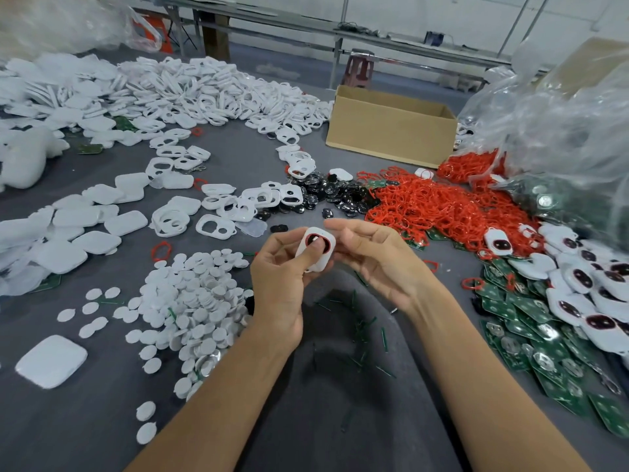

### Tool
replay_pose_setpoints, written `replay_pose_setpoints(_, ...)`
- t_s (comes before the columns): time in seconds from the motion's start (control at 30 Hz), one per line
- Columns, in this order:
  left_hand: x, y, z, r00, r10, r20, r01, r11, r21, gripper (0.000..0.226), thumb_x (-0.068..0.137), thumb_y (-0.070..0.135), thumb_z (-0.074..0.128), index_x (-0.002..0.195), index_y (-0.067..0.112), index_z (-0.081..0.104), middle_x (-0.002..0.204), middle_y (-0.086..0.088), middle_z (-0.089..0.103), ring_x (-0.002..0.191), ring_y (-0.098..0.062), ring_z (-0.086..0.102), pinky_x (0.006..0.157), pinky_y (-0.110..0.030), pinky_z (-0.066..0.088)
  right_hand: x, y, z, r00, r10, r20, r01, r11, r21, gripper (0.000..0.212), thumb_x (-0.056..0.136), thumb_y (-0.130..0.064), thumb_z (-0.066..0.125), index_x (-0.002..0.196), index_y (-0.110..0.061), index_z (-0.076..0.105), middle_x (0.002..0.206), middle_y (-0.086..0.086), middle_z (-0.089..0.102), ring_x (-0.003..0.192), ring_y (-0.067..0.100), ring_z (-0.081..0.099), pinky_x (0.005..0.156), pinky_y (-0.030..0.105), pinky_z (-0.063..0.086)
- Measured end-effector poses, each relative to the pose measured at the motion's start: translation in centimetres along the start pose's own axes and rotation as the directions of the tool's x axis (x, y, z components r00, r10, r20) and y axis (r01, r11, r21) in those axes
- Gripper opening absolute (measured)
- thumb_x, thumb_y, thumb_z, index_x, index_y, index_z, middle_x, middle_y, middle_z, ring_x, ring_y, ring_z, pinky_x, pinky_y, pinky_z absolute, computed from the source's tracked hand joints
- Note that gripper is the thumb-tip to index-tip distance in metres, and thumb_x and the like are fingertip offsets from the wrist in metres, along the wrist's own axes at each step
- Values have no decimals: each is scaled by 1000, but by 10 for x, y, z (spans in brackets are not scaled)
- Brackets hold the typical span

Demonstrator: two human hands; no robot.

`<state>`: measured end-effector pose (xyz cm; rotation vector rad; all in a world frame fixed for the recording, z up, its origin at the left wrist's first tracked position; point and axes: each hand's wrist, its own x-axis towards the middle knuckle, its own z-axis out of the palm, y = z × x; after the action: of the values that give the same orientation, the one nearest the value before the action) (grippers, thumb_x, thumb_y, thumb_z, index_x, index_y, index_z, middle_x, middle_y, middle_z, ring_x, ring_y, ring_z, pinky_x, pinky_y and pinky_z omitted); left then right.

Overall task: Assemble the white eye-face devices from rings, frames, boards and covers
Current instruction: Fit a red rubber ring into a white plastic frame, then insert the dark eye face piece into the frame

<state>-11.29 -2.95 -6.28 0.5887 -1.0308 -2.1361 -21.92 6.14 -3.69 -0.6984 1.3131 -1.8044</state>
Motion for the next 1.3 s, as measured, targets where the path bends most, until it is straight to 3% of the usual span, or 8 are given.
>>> replay_pose_setpoints(0.2,0,0,0,998,-26,50,26,1000,13,25,65,20,76,89,13,74,87,-5,73,77,-14,69,65,-23,56,2,2,3,990,-67,-127,53,992,-113,30,63,-5,72,93,-3,70,75,7,73,67,14,67,65,19,53)
replay_pose_setpoints(0.4,2,1,-1,992,-93,86,95,995,-23,23,68,18,71,89,10,73,84,-3,75,75,-12,71,63,-21,56,1,0,0,993,-49,-111,40,996,-77,33,65,-6,71,98,-6,66,65,4,69,57,10,60,59,19,50)
replay_pose_setpoints(0.5,2,3,0,991,-104,90,110,991,-71,24,69,14,70,92,8,72,82,-3,75,73,-12,71,62,-21,56,1,1,1,992,-17,-124,17,1000,-4,39,67,-5,70,105,-3,62,68,5,69,59,11,62,58,18,52)
replay_pose_setpoints(0.63,0,4,1,995,-82,55,87,992,-94,20,73,10,69,94,8,70,77,1,74,68,-8,69,58,-17,52,2,1,6,985,-40,-170,16,990,-142,33,66,-13,74,97,-3,66,69,5,69,62,11,60,60,19,50)
replay_pose_setpoints(0.77,-1,2,0,1000,13,11,-14,997,79,15,81,7,71,94,15,71,74,4,72,74,-13,65,67,-26,49,2,2,5,979,-94,-181,62,982,-176,17,77,1,68,93,-4,64,64,5,68,61,15,60,64,23,50)
replay_pose_setpoints(1.0,1,-2,-1,998,68,-12,-65,984,165,16,83,7,72,93,19,73,81,2,75,80,-14,67,74,-33,50,1,2,6,966,-159,-201,100,956,-276,25,77,6,70,97,-5,61,66,5,69,59,13,63,64,22,52)
replay_pose_setpoints(1.17,2,0,0,999,-32,-3,32,999,31,22,86,0,65,100,15,70,85,-2,71,75,-11,65,64,-21,53,2,5,9,976,-153,-155,93,937,-336,27,76,3,73,102,-1,66,79,6,70,70,13,67,68,20,53)
replay_pose_setpoints(1.3,3,3,-1,991,-92,93,99,992,-78,26,72,9,69,99,10,70,82,-1,74,71,-8,69,61,-18,54,2,4,7,981,-109,-162,76,977,-197,28,70,-3,71,98,-6,67,78,9,70,71,17,65,73,23,53)
